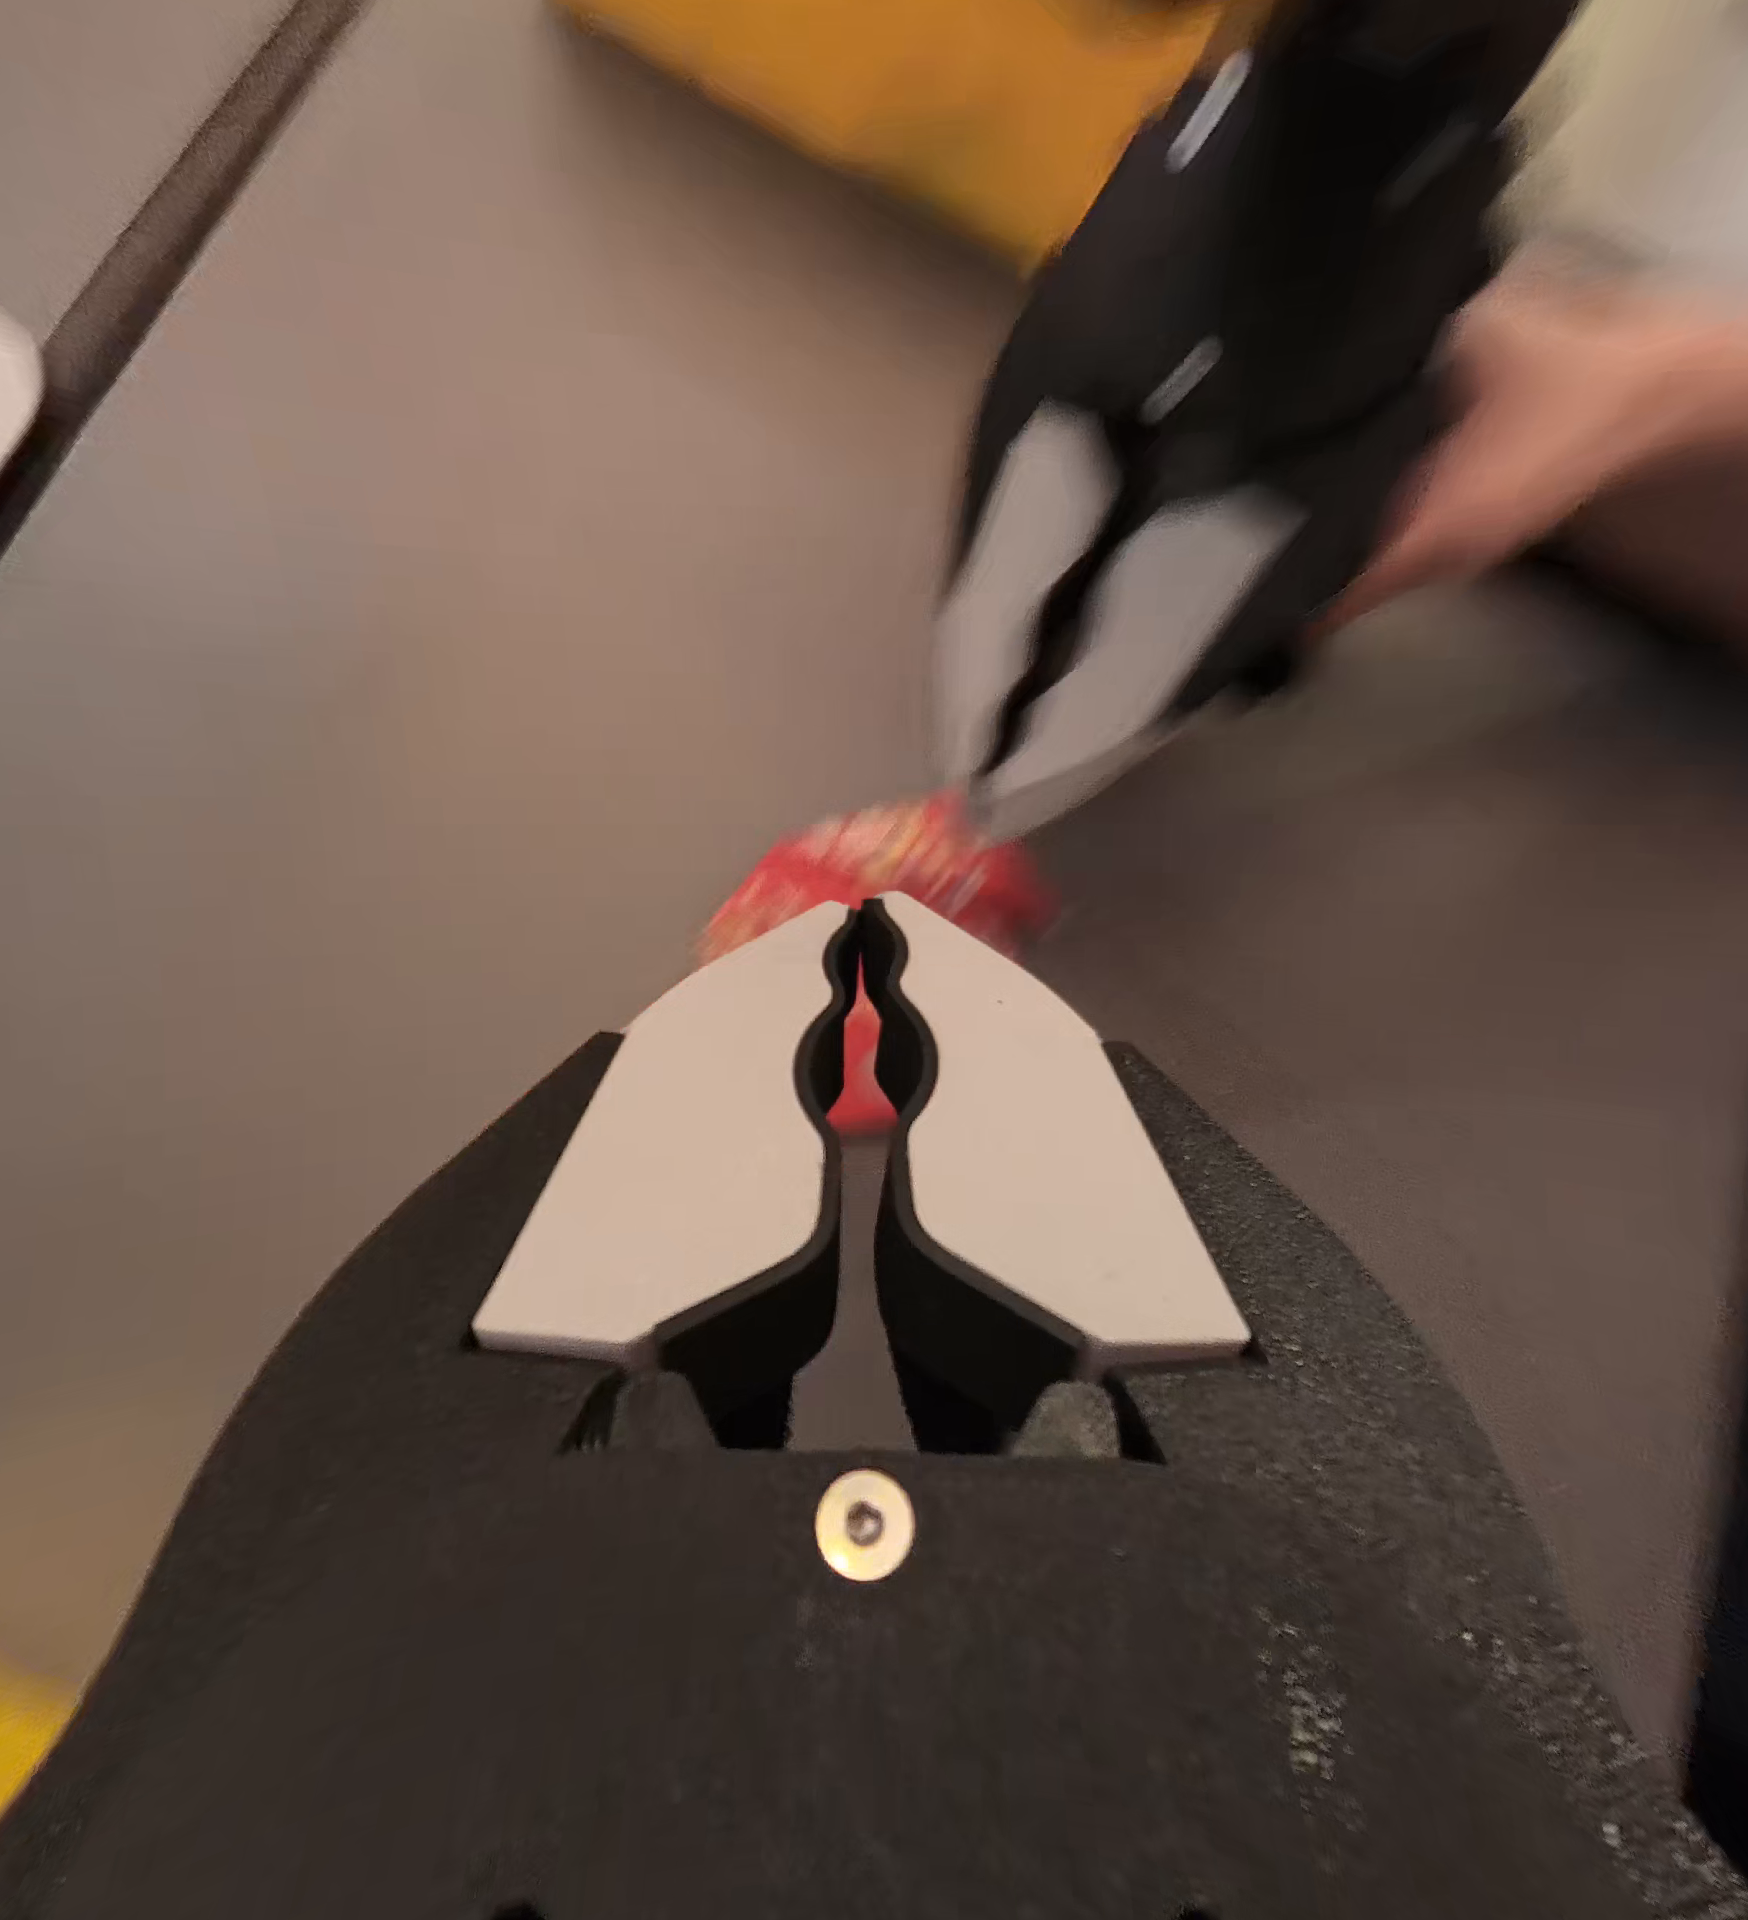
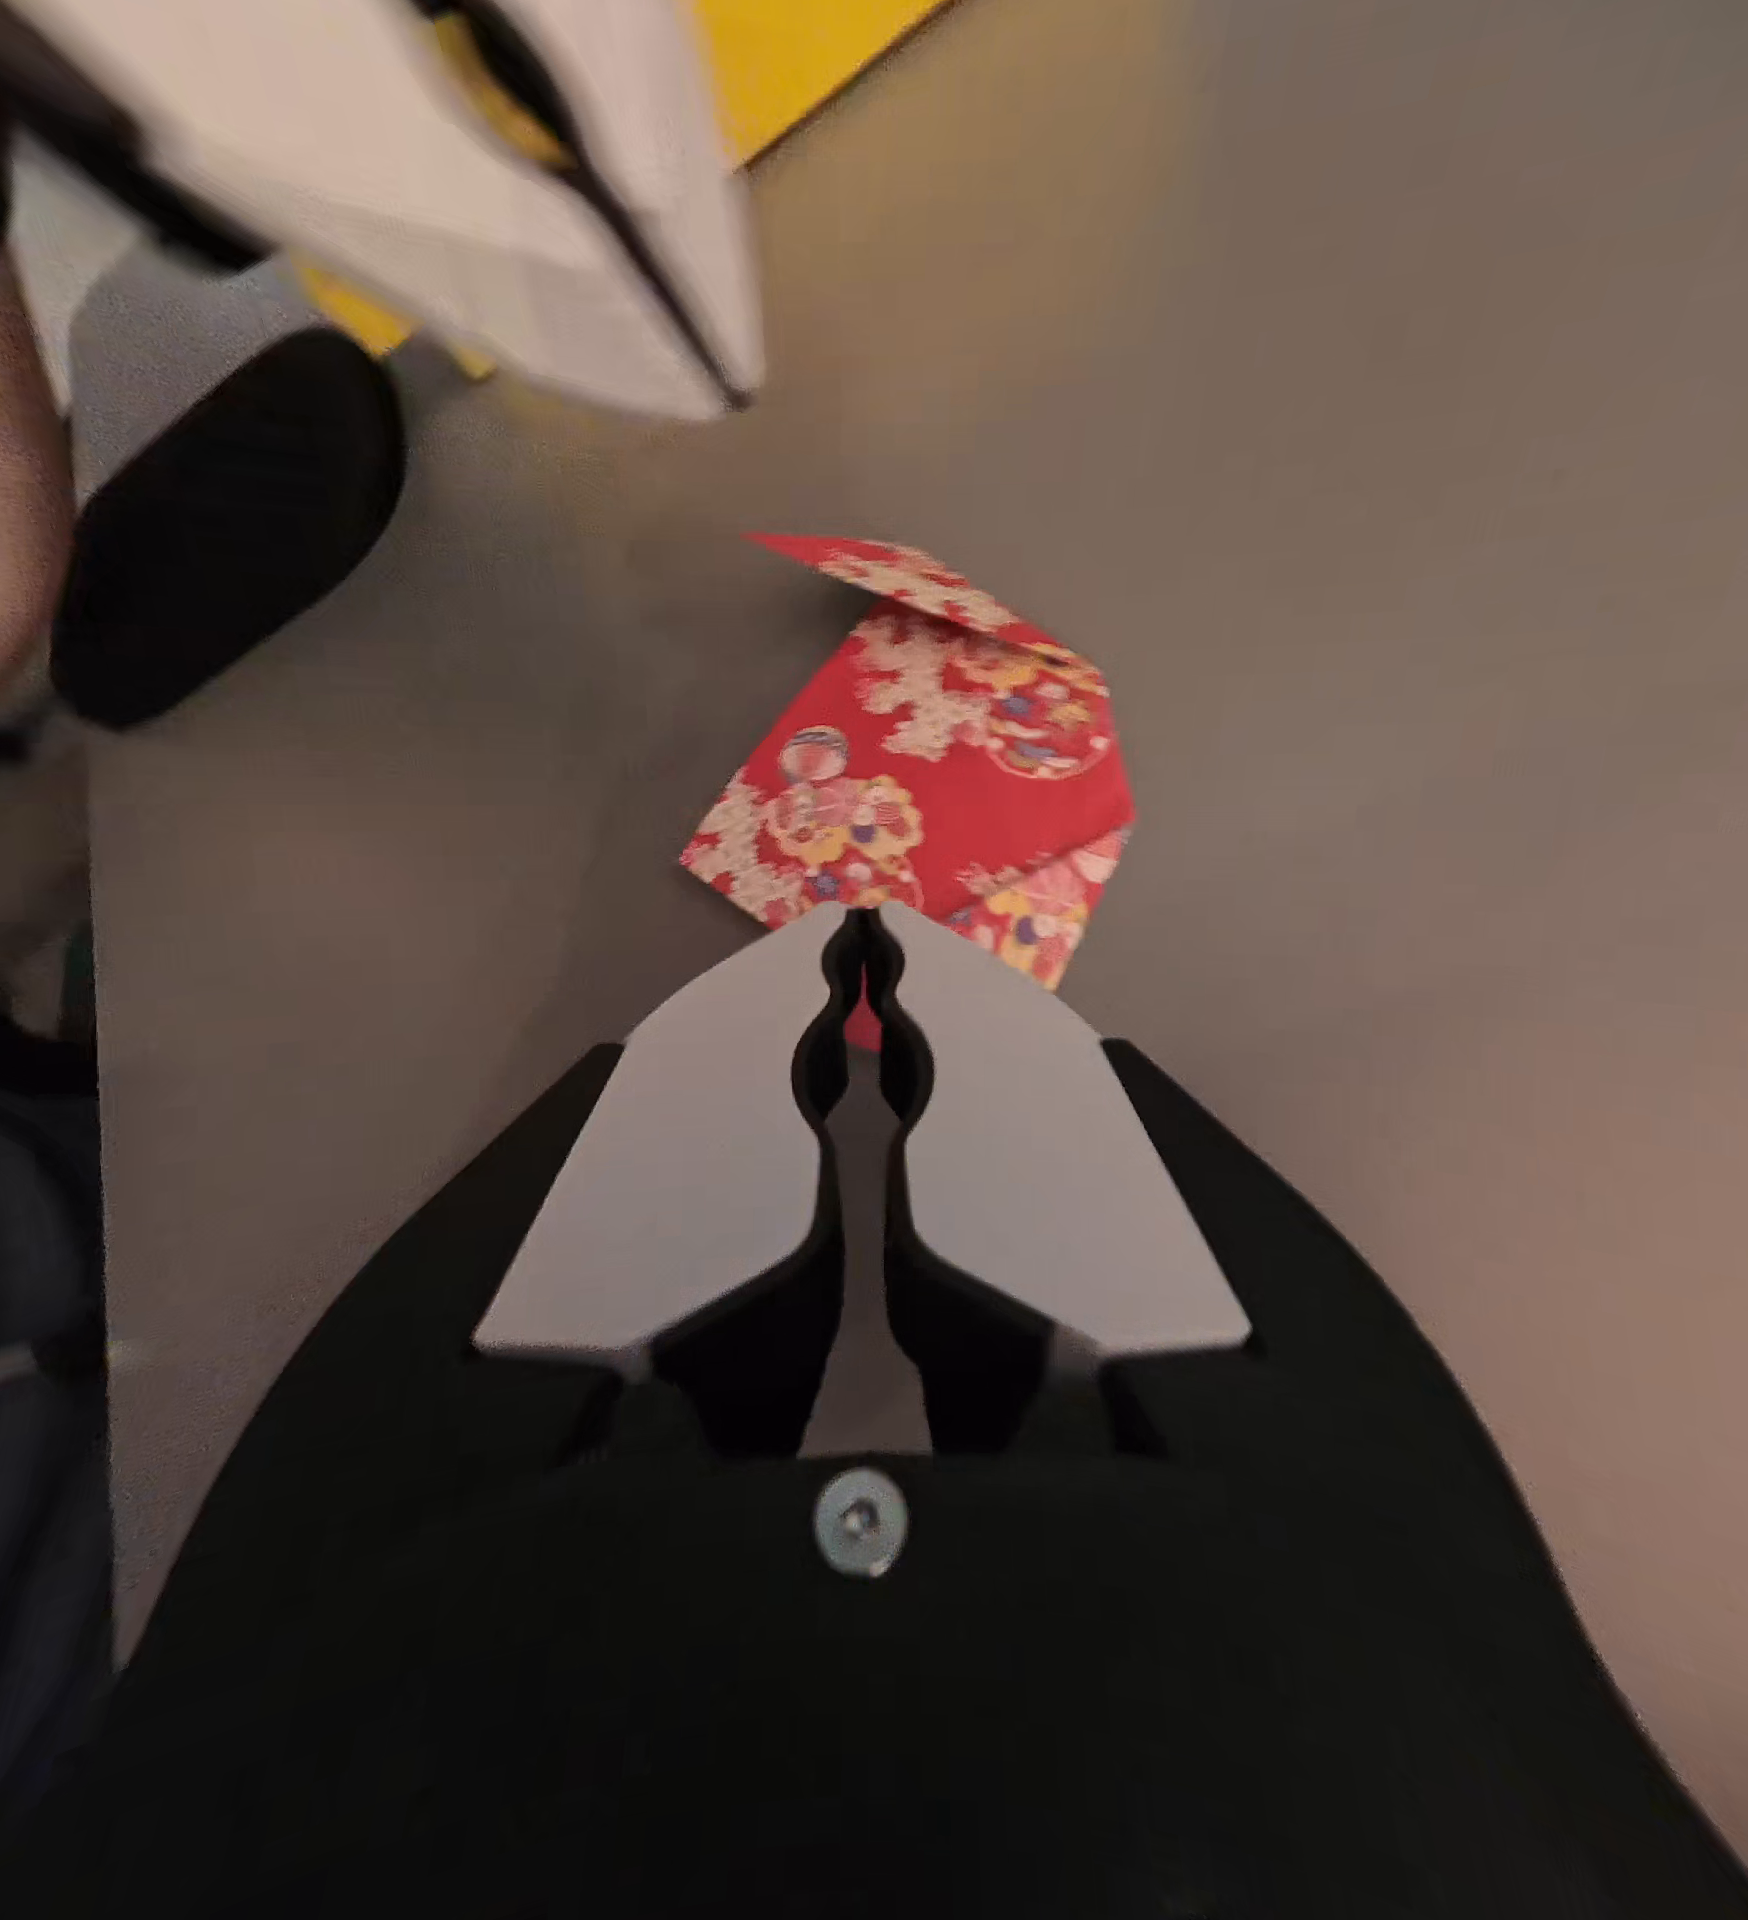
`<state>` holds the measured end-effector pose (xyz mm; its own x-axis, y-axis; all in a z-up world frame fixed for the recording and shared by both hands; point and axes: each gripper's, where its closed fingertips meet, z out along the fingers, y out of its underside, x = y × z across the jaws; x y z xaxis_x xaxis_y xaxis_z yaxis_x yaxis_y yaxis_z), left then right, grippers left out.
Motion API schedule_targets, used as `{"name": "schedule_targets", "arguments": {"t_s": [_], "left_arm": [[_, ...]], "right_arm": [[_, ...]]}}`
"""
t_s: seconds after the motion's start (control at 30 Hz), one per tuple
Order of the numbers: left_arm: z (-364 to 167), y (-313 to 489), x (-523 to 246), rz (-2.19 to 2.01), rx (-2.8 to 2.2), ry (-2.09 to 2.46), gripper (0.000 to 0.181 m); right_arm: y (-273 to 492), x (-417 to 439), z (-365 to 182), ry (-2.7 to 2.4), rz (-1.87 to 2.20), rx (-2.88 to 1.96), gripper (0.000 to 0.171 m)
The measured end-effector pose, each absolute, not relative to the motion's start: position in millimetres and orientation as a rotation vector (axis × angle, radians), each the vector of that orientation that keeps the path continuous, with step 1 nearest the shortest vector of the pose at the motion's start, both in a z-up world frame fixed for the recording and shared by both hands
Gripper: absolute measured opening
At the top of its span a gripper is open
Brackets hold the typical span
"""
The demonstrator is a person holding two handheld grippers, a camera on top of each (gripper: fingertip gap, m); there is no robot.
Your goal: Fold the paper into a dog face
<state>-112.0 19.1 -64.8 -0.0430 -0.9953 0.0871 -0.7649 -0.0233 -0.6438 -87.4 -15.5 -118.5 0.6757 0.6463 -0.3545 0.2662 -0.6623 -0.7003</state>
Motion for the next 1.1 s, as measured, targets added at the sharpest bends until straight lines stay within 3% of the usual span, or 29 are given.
{"name": "schedule_targets", "arguments": {"t_s": [0.03, 0.3, 0.53, 0.7, 0.8, 1.1], "left_arm": [[-76, 24, -119, -0.729, -1.858, 1.894, 0.000], [-157, 23, -138, -0.593, -2.003, 2.015, 0.000], [-115, 16, -137, -0.954, -2.047, 1.743, 0.000], [-133, 67, -166, -0.519, -2.221, 1.708, 0.000], [-155, 52, -165, -0.502, -2.189, 1.836, 0.000], [-152, 12, -154, -0.435, -1.840, 1.967, 0.000]], "right_arm": [[-18, -91, -119, -0.757, 0.772, -2.256, 0.001], [-18, -81, -158, -0.880, 0.535, -2.395, 0.005], [-16, -79, -148, -0.866, 0.544, -2.365, 0.002], [-4, -92, -129, -0.834, 0.611, -2.358, 0.001], [-7, -94, -141, -0.903, 0.586, -2.419, 0.002], [-24, -82, -158, -0.984, 0.621, -2.440, 0.002]]}}
